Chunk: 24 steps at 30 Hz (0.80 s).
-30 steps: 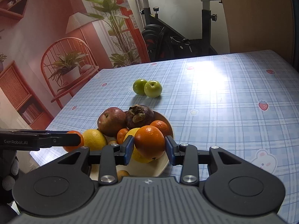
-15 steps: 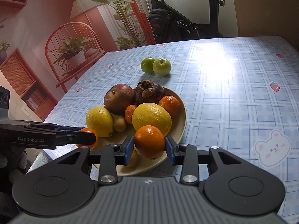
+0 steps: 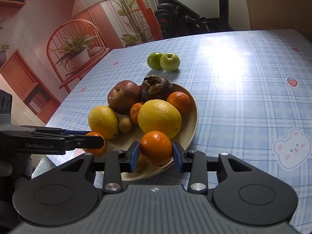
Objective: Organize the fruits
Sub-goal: 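Open the left gripper to release the tangerine in the plate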
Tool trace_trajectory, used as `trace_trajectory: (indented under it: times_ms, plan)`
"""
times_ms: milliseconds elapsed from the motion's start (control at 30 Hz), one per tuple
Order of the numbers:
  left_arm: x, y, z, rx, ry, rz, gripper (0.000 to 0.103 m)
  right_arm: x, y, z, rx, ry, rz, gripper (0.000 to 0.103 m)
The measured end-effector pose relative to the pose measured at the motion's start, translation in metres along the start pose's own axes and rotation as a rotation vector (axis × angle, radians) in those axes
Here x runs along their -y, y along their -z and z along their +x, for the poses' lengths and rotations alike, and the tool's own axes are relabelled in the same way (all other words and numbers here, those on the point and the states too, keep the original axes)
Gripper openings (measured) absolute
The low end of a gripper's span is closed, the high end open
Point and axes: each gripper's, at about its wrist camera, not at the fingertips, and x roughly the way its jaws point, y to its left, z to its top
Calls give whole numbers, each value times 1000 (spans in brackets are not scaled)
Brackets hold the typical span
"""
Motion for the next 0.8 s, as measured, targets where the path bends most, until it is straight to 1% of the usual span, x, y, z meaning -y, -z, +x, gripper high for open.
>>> trace_trajectory:
  times_ms: [267,467,800]
  plan:
    - [3,-1,0,0,-9,16,44,0,0,0,4,3,5,40]
    - [0,0,-3,14,-10,0,44,0,-1,-3,13,11,7,40]
    - [-2,-6,-20,92,-28,-15,44,-1,-7,-14,51,31,-2,41]
